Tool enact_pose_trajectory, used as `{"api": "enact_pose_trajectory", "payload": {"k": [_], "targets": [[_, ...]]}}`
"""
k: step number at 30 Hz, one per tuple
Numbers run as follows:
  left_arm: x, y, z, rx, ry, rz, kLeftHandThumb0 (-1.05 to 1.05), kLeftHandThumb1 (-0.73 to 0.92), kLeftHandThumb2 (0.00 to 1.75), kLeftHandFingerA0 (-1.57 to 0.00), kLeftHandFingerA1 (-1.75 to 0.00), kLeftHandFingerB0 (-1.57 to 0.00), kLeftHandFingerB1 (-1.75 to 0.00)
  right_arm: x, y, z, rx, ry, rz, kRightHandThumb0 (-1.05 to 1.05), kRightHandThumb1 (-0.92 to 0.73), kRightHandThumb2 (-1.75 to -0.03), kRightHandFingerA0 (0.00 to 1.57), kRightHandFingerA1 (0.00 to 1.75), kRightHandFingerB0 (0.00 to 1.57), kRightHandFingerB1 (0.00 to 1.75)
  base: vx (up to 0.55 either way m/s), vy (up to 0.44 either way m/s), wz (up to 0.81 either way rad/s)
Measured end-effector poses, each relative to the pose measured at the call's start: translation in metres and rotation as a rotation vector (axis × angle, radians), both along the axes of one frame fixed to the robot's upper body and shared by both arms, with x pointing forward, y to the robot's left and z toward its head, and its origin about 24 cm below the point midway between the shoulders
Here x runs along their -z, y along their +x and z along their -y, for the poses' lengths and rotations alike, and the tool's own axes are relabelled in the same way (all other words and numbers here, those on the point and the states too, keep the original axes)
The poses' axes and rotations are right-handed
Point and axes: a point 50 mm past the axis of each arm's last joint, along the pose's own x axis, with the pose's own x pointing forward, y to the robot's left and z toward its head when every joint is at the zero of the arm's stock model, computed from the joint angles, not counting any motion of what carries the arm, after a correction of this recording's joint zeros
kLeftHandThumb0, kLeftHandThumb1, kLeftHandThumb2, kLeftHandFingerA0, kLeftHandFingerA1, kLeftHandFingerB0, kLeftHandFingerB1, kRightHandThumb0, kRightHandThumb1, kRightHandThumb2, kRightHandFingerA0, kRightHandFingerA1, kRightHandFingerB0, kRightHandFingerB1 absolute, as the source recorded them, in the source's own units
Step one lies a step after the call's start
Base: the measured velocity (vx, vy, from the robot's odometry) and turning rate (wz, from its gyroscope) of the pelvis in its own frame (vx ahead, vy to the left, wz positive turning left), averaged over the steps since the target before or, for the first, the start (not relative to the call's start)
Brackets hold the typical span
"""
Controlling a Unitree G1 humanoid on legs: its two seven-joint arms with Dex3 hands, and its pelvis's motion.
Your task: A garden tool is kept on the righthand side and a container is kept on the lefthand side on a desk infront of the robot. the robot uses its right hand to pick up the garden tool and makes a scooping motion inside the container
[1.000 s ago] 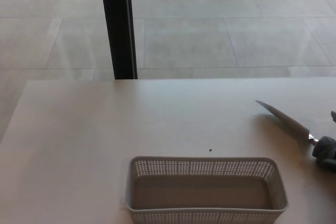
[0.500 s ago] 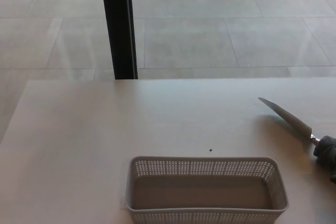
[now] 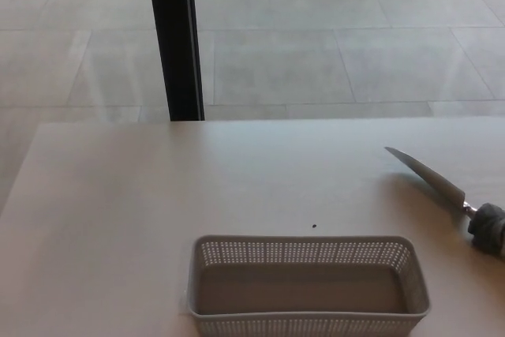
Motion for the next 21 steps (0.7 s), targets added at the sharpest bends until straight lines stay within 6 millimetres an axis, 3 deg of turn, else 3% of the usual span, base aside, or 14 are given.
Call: {"api": "enact_pose_trajectory", "payload": {"k": [2,3,4,5,6,7,10,11,12,13,14,16,18,21], "targets": [[0.0,0.001,0.0,0.001,-0.001,0.001,-0.47,-0.1,1.05,-0.9,-1.02,-0.76,-0.94,-0.005,-0.013,0.013,0.059,0.012,0.028,-1.0,-0.62,-1.07,0.0,0.66,0.0,0.51,0.0,0.0,0.0],[0.0,0.001,0.0,0.0,-0.001,0.003,-0.51,-0.06,1.02,-0.9,-1.01,-0.73,-0.92,-0.006,-0.018,0.018,0.082,0.02,0.038,-1.04,-0.63,-0.88,0.0,0.69,0.0,0.53,0.0,0.0,0.0],[0.0,0.001,0.0,-0.002,-0.001,0.004,-0.51,-0.06,1.02,-0.9,-1.01,-0.73,-0.92,-0.007,-0.024,0.023,0.103,0.028,0.047,-1.04,-0.63,-0.88,0.0,0.69,0.0,0.53,0.0,0.0,0.0],[0.0,0.001,0.0,-0.003,-0.001,0.006,-0.5,-0.08,1.06,-0.85,-1.04,-0.72,-0.95,-0.006,-0.031,0.029,0.134,0.039,0.057,-0.97,-0.62,-1.07,0.0,0.7,0.0,0.54,0.0,0.0,0.0],[0.0,0.002,0.0,-0.004,-0.001,0.008,-0.52,-0.11,1.15,-0.81,-1.09,-0.73,-0.99,-0.005,-0.038,0.035,0.164,0.052,0.064,-0.98,-0.77,-0.64,0.0,0.88,0.0,0.74,0.0,0.0,0.0],[0.0,0.003,0.0,-0.005,-0.001,0.012,-0.66,-0.06,1.13,-0.84,-1.09,-0.77,-0.99,-0.003,-0.045,0.041,0.195,0.067,0.068,-0.98,-0.6,-1.06,0.0,0.69,0.0,0.58,0.0,0.0,0.0],[-0.001,0.008,0.0,-0.015,-0.002,0.037,-0.71,-0.03,1.12,-0.95,-1.18,-0.84,-1.05,0.011,-0.071,0.061,0.312,0.14,0.081,-0.96,-0.6,-1.05,0.0,0.67,0.0,0.53,0.0,0.0,0.0],[-0.001,0.01,-0.001,-0.021,-0.002,0.047,-1.02,0.0,1.12,-0.86,-1.31,-0.97,-1.1,0.017,-0.08,0.067,0.354,0.169,0.084,-0.93,-0.55,-1.03,0.0,0.74,0.0,0.56,0.0,0.0,0.0],[-0.002,0.012,-0.001,-0.028,-0.003,0.06,-1.05,-0.1,1.08,-0.8,-1.23,-0.97,-1.14,0.024,-0.09,0.073,0.401,0.204,0.09,-0.89,-0.78,-0.63,0.0,0.85,0.0,0.57,0.0,0.0,0.0],[-0.003,0.015,-0.001,-0.037,-0.005,0.077,-1.05,-0.1,1.08,-0.8,-1.23,-0.97,-1.14,0.032,-0.1,0.078,0.449,0.239,0.096,-0.89,-0.78,-0.63,0.0,0.85,0.0,0.57,0.0,0.0,0.0],[-0.004,0.02,-0.002,-0.048,-0.008,0.101,-1.05,-0.03,1.16,-0.71,-1.32,-1.05,-1.19,0.041,-0.112,0.083,0.504,0.281,0.106,-0.86,-0.76,-0.64,0.0,0.65,0.0,0.44,0.0,0.0,0.0],[-0.005,0.027,-0.002,-0.065,-0.011,0.138,-1.05,-0.04,1.22,-0.8,-1.41,-1.0,-1.39,0.053,-0.125,0.088,0.567,0.336,0.115,-0.86,-0.75,-0.6,0.0,0.83,0.0,0.67,0.0,0.0,0.0],[-0.009,0.043,-0.004,-0.089,-0.014,0.207,-1.05,0.08,1.26,-0.83,-1.46,-0.93,-1.32,0.074,-0.144,0.09,0.661,0.427,0.141,-0.89,-0.79,-0.63,0.0,0.78,0.0,0.65,0.0,0.0,0.0],[-0.015,0.061,-0.005,-0.122,-0.019,0.294,-1.01,0.03,1.26,-0.81,-1.48,-1.1,-1.41,0.097,-0.164,0.088,0.762,0.531,0.178,-0.85,-0.78,-0.63,0.0,0.81,0.0,0.54,0.0,0.0,0.0]]}}
